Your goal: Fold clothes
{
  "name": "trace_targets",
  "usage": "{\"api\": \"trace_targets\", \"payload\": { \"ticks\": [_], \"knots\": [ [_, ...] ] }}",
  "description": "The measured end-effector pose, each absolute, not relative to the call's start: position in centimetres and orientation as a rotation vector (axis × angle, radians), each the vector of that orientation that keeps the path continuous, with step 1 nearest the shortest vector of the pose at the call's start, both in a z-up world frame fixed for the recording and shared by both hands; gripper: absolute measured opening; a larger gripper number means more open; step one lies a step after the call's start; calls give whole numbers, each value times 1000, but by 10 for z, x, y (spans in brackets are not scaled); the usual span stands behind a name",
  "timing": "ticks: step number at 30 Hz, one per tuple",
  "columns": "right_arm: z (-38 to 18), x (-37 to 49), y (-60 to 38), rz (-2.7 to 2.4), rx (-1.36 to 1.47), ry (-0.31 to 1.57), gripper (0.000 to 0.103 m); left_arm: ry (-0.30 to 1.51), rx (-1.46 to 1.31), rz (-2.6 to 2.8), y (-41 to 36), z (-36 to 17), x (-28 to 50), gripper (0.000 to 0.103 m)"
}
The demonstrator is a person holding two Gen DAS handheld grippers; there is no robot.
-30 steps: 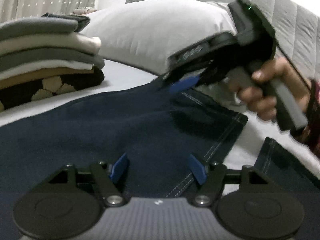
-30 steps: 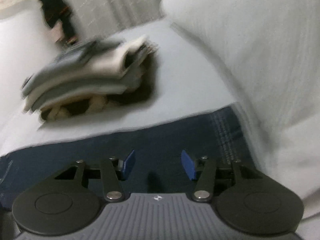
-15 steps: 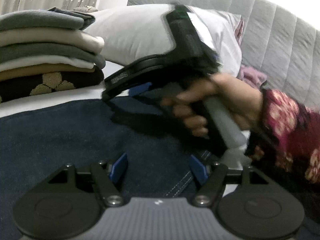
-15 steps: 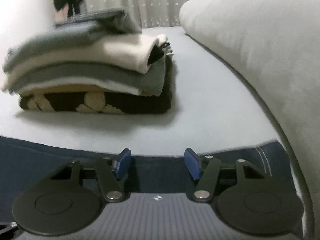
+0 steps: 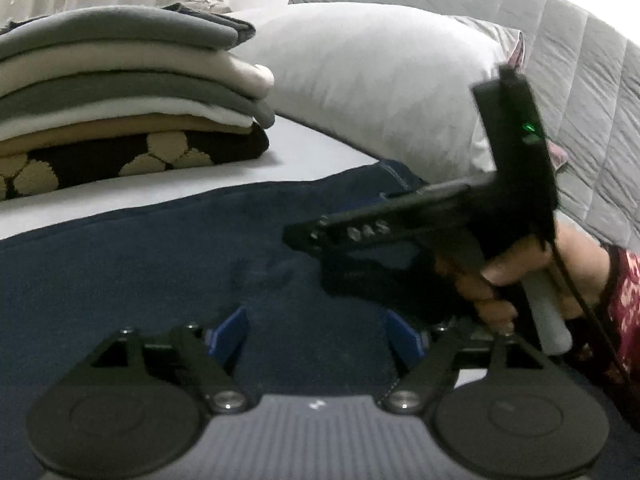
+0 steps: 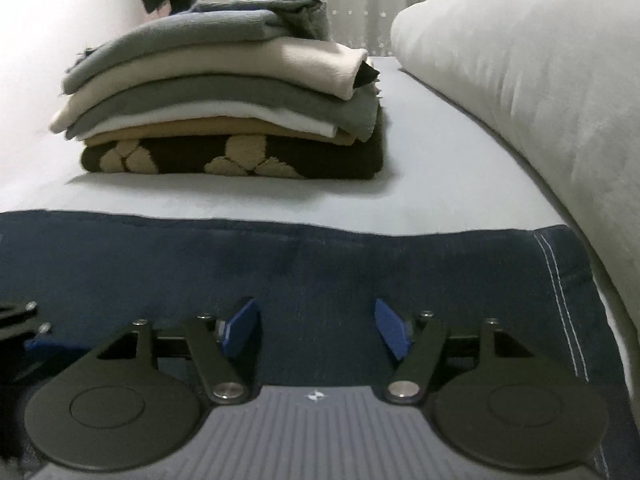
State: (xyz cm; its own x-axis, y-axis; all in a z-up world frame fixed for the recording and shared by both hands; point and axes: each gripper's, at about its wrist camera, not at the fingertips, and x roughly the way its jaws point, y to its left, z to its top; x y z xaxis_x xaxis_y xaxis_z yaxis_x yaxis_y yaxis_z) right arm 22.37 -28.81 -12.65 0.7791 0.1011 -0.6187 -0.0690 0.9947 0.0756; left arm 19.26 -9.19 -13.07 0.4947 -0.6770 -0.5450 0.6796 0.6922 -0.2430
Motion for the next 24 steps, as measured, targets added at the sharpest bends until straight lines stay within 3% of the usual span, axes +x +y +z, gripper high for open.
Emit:
{"api": "trace_targets", "payload": {
  "ticks": [12,24],
  "knots": [
    [-111,171,-291,-30,61,738,71,669,-43,-763,-88,-117,170,83],
    [-88,64,-256,-115,39,731,70,653,-216,-618,1,-88,74,84]
  ]
}}
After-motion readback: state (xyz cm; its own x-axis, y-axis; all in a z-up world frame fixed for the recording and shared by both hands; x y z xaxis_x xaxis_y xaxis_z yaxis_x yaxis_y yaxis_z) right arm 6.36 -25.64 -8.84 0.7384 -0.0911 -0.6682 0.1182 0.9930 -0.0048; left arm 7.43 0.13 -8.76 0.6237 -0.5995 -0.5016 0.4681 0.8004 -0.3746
